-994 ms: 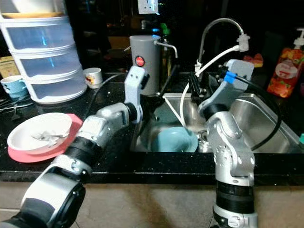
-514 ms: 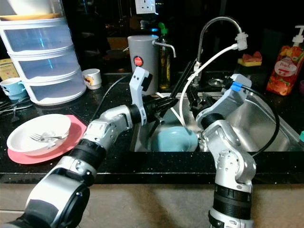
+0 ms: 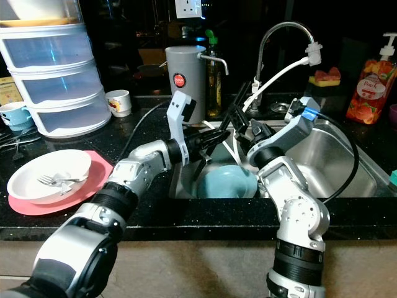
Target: Kitchen organization
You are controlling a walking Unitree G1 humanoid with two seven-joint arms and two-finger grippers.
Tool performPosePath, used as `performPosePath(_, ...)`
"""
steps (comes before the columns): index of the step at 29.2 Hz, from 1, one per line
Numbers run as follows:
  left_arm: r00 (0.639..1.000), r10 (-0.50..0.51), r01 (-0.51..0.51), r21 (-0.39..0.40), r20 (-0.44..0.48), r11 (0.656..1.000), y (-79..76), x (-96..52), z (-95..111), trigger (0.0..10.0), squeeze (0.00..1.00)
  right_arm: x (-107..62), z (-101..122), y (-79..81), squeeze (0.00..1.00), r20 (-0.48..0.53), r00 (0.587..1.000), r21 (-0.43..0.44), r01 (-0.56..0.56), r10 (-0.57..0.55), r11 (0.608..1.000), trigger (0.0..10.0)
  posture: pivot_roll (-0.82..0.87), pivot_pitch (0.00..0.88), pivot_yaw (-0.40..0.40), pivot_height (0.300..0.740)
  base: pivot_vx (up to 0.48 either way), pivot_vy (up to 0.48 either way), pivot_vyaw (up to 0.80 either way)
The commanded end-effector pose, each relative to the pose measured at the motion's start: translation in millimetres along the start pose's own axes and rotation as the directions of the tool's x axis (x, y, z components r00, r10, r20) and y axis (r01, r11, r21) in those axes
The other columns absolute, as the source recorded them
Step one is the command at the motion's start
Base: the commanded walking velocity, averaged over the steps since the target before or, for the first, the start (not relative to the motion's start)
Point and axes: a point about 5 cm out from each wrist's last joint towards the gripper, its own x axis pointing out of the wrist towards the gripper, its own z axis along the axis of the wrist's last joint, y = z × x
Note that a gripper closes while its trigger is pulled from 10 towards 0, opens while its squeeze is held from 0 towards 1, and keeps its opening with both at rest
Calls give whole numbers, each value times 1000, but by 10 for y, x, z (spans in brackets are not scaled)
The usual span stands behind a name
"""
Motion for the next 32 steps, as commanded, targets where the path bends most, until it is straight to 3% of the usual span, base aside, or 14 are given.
performPosePath(1, 1000, -15, 15, 26, -9, 1000, -13, 23, 18, 10000, 0, -3, -17, 81, 75, -12, 999, 1, -41, 41, 999, 10000, -11, 42, 9, 740, 0, 0, 0)
performPosePath(2, 1000, -23, 23, 27, -13, 999, -25, 29, 5, 10000, 0, -2, -20, 84, 0, -15, 999, 0, -42, 42, 999, 10000, -12, 41, 9, 740, 0, 0, 0)
performPosePath(12, 983, -177, 179, 35, -52, 983, -191, 69, -87, 10000, 0, 24, -71, 62, 0, -39, 999, -12, -23, 23, 1000, 10000, -15, 38, 13, 740, 0, 0, 0)
performPosePath(13, 981, -184, 187, 44, -69, 981, -199, 67, -122, 10000, 0, 29, -74, 49, 0, -38, 999, -12, -13, 13, 1000, 7059, -14, 37, 14, 740, 0, 0, 0)
performPosePath(14, 980, -183, 186, 47, -73, 981, -199, 67, -132, 10000, 0, 29, -74, 46, 0, -37, 999, -12, -10, 9, 1000, 7059, -14, 37, 14, 740, 0, 0, 0)
performPosePath(15, 982, -173, 177, 51, -74, 983, -193, 66, -136, 10000, 0, 27, -71, 40, 0, -34, 999, -12, -5, 4, 1000, 0, -13, 36, 13, 740, 0, 0, 0)
performPosePath(27, 993, -101, 105, 64, -66, 992, -109, 58, -101, 10000, 0, 32, -70, -5, 0, -25, 1000, -22, 12, -12, 1000, 0, -9, 25, 8, 740, 0, 0, 0)
performPosePath(32, 997, -30, 36, 92, -69, 995, -54, 41, -113, 10000, 0, 50, -169, -126, 0, -58, 996, -50, 63, -66, 997, 0, 0, 20, -1, 740, 0, 0, 0)
